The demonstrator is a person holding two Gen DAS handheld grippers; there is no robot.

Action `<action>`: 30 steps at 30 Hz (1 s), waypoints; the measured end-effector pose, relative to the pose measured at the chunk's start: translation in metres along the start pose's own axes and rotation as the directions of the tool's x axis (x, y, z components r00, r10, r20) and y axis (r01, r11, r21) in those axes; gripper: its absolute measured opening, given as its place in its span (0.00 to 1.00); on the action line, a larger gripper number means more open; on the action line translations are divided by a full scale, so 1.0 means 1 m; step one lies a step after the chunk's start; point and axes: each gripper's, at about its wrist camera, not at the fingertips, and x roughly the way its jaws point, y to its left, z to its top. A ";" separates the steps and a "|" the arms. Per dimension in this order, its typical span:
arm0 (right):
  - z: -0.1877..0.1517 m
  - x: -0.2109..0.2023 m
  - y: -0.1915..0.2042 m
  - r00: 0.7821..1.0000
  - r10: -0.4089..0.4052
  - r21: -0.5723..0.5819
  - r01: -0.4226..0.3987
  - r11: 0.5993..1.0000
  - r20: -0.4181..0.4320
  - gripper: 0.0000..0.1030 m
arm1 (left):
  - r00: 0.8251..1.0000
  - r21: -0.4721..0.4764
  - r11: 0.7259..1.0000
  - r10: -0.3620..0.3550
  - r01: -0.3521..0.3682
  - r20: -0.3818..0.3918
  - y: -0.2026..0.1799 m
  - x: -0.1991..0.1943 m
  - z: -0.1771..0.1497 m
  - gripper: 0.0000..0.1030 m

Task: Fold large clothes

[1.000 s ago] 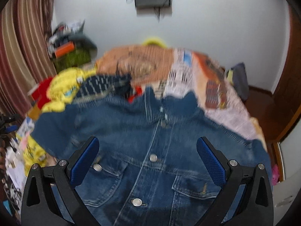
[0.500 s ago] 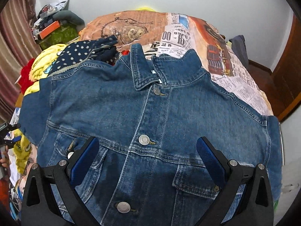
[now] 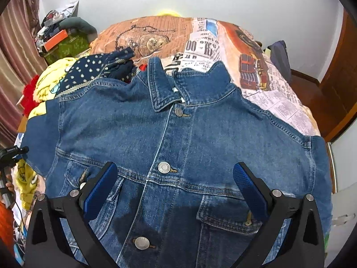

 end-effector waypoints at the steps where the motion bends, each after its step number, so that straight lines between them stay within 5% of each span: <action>1: 0.000 -0.004 -0.001 1.000 0.000 -0.001 0.000 1.000 0.009 1.00 | 1.000 0.008 1.000 -0.001 0.001 0.015 -0.004 -0.005 0.003 0.19; 8: -0.003 -0.028 -0.011 0.998 -0.002 0.009 0.002 1.000 0.069 1.00 | 0.984 0.127 0.992 -0.028 0.006 0.174 -0.051 -0.076 0.016 0.09; 16: -0.008 -0.051 -0.034 0.992 -0.018 0.038 0.014 0.999 0.125 1.00 | 0.923 0.349 0.933 -0.208 0.088 0.325 -0.170 -0.159 0.012 0.06; 23: -0.010 -0.074 -0.059 0.984 -0.026 0.097 0.009 0.995 0.174 1.00 | 0.877 0.580 0.792 -0.402 0.190 0.263 -0.297 -0.179 -0.037 0.05; 27: -0.015 -0.085 -0.072 0.980 -0.040 0.117 0.017 0.993 0.195 1.00 | 0.894 0.689 0.692 -0.424 0.213 0.149 -0.350 -0.156 -0.086 0.05; 30: -0.021 -0.087 -0.081 0.979 -0.052 0.130 0.027 0.991 0.196 1.00 | 0.924 0.763 0.607 -0.381 0.224 0.031 -0.383 -0.120 -0.132 0.05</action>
